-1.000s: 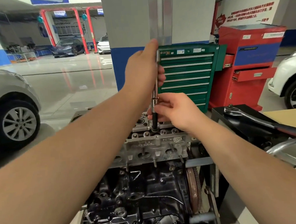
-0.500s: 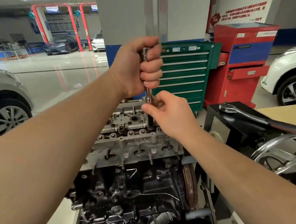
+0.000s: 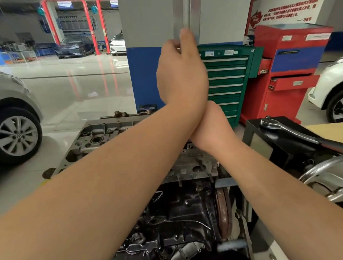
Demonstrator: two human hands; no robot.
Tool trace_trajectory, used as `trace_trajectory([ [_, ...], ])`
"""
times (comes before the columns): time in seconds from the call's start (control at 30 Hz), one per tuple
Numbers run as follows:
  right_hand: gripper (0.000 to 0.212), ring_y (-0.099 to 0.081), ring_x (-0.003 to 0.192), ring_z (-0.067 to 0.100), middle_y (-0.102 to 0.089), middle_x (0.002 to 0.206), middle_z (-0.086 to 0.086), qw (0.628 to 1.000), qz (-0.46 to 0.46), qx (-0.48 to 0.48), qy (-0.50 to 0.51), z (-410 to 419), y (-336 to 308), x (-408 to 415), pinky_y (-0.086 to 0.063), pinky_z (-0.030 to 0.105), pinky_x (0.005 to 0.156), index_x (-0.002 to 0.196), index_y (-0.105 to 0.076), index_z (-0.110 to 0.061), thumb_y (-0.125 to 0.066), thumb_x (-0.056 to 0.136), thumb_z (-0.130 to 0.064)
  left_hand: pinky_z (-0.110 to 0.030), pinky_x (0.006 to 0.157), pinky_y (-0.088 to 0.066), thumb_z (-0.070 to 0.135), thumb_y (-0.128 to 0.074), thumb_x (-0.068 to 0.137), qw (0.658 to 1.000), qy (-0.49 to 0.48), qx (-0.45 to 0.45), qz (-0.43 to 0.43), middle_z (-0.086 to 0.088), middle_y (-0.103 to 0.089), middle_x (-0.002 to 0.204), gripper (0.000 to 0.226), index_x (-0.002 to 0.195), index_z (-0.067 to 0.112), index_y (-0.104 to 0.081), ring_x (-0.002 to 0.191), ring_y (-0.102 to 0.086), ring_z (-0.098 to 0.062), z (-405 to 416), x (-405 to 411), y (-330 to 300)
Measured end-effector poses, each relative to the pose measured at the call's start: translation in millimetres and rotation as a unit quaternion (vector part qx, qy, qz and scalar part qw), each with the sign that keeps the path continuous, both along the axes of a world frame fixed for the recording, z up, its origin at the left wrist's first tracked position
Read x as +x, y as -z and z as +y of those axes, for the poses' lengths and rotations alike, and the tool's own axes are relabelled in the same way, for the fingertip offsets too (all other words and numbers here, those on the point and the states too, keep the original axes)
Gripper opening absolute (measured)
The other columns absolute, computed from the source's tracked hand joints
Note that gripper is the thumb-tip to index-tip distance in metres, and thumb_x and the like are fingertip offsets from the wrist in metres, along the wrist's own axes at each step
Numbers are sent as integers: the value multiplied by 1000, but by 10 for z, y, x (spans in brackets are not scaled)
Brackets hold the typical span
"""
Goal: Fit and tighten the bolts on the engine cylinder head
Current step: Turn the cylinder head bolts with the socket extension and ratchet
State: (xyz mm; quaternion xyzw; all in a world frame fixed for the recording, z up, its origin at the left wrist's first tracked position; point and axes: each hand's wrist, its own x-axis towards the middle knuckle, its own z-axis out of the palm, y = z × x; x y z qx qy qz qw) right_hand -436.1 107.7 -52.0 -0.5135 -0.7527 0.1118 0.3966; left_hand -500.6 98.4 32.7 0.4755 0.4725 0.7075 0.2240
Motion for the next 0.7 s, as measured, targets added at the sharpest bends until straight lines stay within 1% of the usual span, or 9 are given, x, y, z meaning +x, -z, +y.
trace_trajectory([
  [0.1,24,-54,68,6,-59,71,-14,996,75,37,23,-34,54,-11,-37,20,54,76,-52,-29,-69,89,-18,-35,53,-32,28,-46,95,983,134,-74,98,7,-31,59,35,62,29,-34,54,-29,-20,143,-196,-80],
  [0.2,26,-58,68,3,-63,71,-11,997,66,40,-6,-24,8,-28,-41,12,58,81,-57,-33,-80,83,-43,-29,46,-12,34,-49,96,898,419,-124,-43,7,-21,48,39,59,26,-37,43,-13,-15,241,-603,-118],
  [0.27,17,-65,77,9,-69,84,-7,998,30,-13,-62,32,-69,-8,-55,29,75,96,-64,-30,-74,90,-43,-30,47,-13,34,-47,98,866,482,-112,-65,7,-23,46,38,63,23,-39,41,-15,-13,251,-742,-78],
  [0.37,19,-73,99,12,-75,108,-6,983,21,-96,-158,70,-162,65,-55,49,95,119,-63,-20,-60,101,-16,-31,49,-32,33,-46,104,937,334,-78,-64,0,-38,51,41,66,18,-50,45,-32,-17,197,-577,-60],
  [0.43,28,-72,97,2,-76,103,-15,979,16,-91,-182,54,-166,92,-58,40,93,115,-63,-27,-56,100,-5,-44,63,-50,33,-50,99,992,118,-17,-38,-9,-54,66,35,68,16,-55,58,-51,-28,130,-444,-17],
  [0.47,32,-71,91,-5,-75,96,-22,981,17,-76,-175,31,-161,101,-59,28,87,106,-64,-33,-57,99,-3,-50,71,-54,34,-51,95,998,43,10,-41,-10,-60,72,31,70,16,-56,67,-58,-32,92,-378,6],
  [0.53,43,-62,67,-16,-65,67,-33,991,11,-39,-130,26,-124,102,-48,6,62,76,-57,-38,-57,92,2,-49,74,-54,42,-53,91,998,15,21,-59,-1,-68,76,26,77,21,-60,74,-65,-28,-18,-243,45],
  [0.6,49,-50,51,0,-51,47,-16,997,-14,-8,-80,31,-79,86,-35,13,46,60,-39,-31,-51,86,8,-36,68,-48,50,-55,95,997,33,11,-74,10,-66,79,24,88,28,-60,71,-64,-7,-74,-108,75],
  [0.7,39,-47,59,12,-45,58,-12,997,-53,41,-28,14,-29,58,-30,16,49,64,-40,-28,-54,87,0,-27,59,-35,47,-51,102,999,20,-13,-33,12,-51,67,36,73,28,-47,59,-49,-6,-2,-13,20],
])
